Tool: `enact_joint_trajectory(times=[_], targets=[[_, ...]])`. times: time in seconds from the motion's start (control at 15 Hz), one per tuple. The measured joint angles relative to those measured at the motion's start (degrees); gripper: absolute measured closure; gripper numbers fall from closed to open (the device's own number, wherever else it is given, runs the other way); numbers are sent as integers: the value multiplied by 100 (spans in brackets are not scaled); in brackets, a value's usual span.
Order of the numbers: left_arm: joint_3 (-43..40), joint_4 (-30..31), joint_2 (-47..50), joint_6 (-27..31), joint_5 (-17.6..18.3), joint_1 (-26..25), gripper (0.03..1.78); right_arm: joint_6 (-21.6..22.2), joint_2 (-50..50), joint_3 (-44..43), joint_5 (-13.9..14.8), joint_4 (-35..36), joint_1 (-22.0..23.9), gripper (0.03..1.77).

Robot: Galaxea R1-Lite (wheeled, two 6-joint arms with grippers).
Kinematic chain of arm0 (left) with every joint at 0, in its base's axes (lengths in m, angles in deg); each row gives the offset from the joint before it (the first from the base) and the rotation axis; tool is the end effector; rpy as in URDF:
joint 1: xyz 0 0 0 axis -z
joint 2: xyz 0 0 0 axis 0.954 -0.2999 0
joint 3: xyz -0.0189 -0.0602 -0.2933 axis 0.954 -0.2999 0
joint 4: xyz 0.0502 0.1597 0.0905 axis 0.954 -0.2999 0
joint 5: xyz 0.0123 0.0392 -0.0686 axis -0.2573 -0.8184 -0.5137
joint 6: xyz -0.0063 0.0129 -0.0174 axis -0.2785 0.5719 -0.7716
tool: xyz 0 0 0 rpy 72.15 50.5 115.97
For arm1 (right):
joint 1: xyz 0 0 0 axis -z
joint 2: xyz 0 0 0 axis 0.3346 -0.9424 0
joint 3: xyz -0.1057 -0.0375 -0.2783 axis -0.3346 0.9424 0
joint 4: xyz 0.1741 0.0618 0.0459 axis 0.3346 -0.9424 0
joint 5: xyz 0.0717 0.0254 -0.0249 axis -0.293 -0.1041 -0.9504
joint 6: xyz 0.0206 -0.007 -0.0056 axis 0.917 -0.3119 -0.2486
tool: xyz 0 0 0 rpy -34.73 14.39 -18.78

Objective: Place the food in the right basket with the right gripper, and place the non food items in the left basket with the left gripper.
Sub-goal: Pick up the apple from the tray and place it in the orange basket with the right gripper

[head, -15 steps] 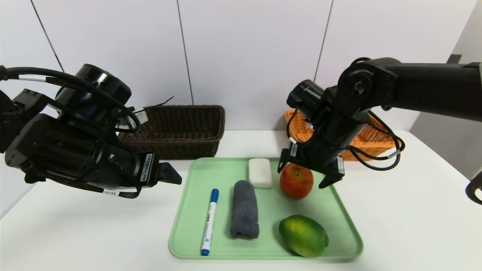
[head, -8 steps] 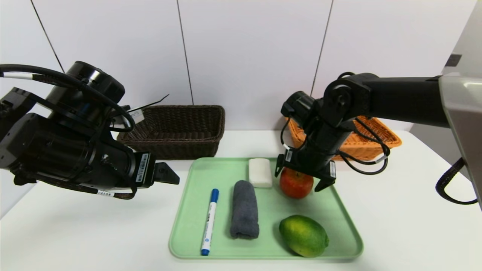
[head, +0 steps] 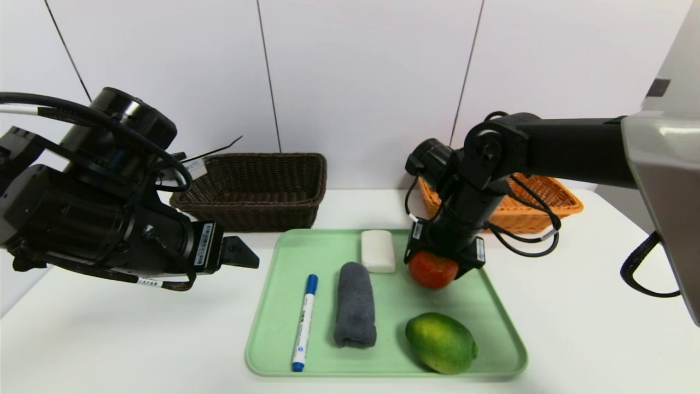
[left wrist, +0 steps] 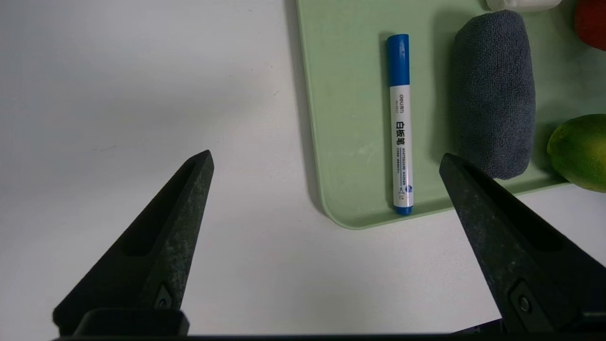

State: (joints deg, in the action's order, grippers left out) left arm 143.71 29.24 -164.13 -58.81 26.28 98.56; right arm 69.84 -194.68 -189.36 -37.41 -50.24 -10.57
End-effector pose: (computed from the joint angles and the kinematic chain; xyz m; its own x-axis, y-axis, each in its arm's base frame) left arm 0.2107 -0.1029 0.2469 0.5717 -0.2859 -0.7690 0.1398 0.9576 -0.2521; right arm 0.3425 0.1988 0.1710 0.2389 0.1483 -0.9596 0.2509 0.9453 0.2086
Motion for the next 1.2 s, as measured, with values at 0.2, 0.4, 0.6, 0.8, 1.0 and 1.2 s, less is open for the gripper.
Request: enact_joint_trajectory(times=[0.2,0.4,0.6,0.8,1.0,1.2], targets=[[-24,-2,4,1,-2,0,12,0,2,0,-2,-2,0,54],[-44,0,4,-7,0,-5,12,5,116,-5,-2,20,-9,54],[-59,6,-9,-5,5,-9,12,-4,513,-10,108,402,-30,54],[-111,30,-60,-18,22,2,12,-21,925,-11,555,1175,88,54],[-124,44,-105,-18,24,11,12,-94,1130,-11,729,2241,397,54],[-124,35,-133,-18,28,11,12,-288,1064,-7,889,3132,863,54]])
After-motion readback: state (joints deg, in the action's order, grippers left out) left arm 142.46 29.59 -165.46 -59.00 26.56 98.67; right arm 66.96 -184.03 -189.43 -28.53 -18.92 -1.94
